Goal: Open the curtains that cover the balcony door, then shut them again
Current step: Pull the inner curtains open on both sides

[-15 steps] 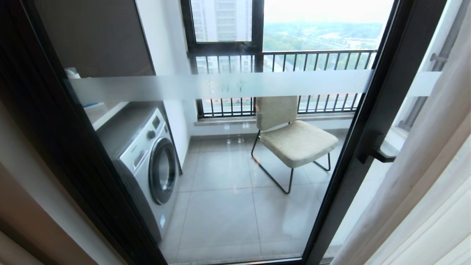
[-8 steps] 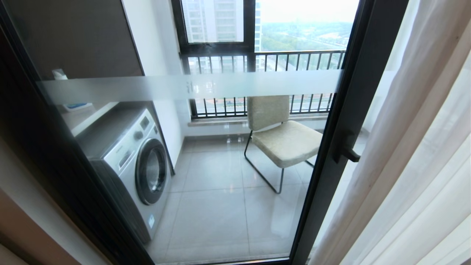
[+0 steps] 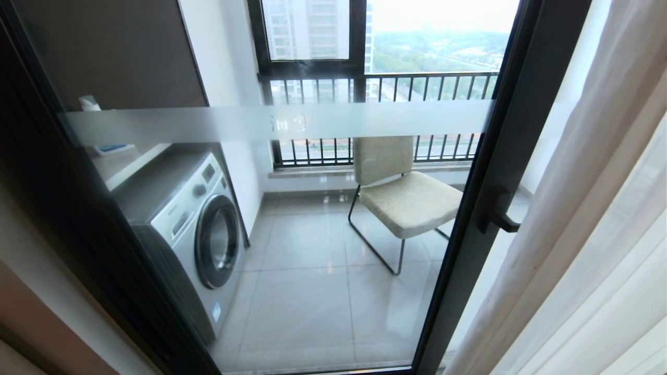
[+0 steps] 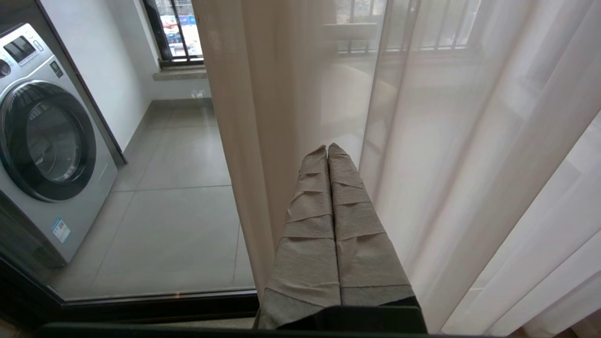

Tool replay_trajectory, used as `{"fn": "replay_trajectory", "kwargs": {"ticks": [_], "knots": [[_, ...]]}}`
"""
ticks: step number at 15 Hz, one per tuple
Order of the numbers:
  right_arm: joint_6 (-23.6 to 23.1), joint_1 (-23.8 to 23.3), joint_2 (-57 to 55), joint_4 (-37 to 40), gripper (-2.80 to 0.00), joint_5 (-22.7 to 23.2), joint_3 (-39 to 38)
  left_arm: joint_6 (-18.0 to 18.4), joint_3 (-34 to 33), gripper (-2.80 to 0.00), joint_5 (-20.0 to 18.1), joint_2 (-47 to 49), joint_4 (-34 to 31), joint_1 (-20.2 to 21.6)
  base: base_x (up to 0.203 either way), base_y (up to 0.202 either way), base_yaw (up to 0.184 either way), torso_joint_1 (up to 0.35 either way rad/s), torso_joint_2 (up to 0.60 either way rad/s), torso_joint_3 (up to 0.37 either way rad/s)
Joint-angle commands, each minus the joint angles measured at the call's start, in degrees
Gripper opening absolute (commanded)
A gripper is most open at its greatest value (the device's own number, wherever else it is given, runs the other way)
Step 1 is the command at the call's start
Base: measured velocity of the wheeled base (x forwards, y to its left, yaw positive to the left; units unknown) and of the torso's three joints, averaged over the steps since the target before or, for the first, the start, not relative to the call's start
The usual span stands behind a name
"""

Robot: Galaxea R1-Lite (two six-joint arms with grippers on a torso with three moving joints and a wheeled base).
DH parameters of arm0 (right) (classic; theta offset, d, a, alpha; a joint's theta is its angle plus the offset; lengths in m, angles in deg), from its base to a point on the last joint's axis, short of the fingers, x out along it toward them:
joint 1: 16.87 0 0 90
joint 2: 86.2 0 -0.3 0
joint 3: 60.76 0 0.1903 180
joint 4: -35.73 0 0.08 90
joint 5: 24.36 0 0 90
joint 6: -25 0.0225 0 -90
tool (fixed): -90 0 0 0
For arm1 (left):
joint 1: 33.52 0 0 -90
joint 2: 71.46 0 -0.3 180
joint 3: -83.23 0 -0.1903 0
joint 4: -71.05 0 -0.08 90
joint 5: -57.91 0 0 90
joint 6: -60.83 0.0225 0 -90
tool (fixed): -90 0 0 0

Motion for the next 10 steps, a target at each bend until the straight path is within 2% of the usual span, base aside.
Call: {"fn": "replay_trajectory", "kwargs": {"ticks": [1, 10], "knots": [[0.02, 0.02, 0.02, -0.02, -2.80, 0.01, 0.00, 0.02, 0.00, -2.80, 0.05, -0.10, 0.03, 0.04, 0.000, 0.000, 0.000, 0.000, 0.00, 0.000], [-0.07, 0.02, 0.02, -0.02, -2.80, 0.01, 0.00, 0.02, 0.00, -2.80, 0.14, -0.10, 0.03, -0.03, 0.000, 0.000, 0.000, 0.000, 0.00, 0.000]]}}
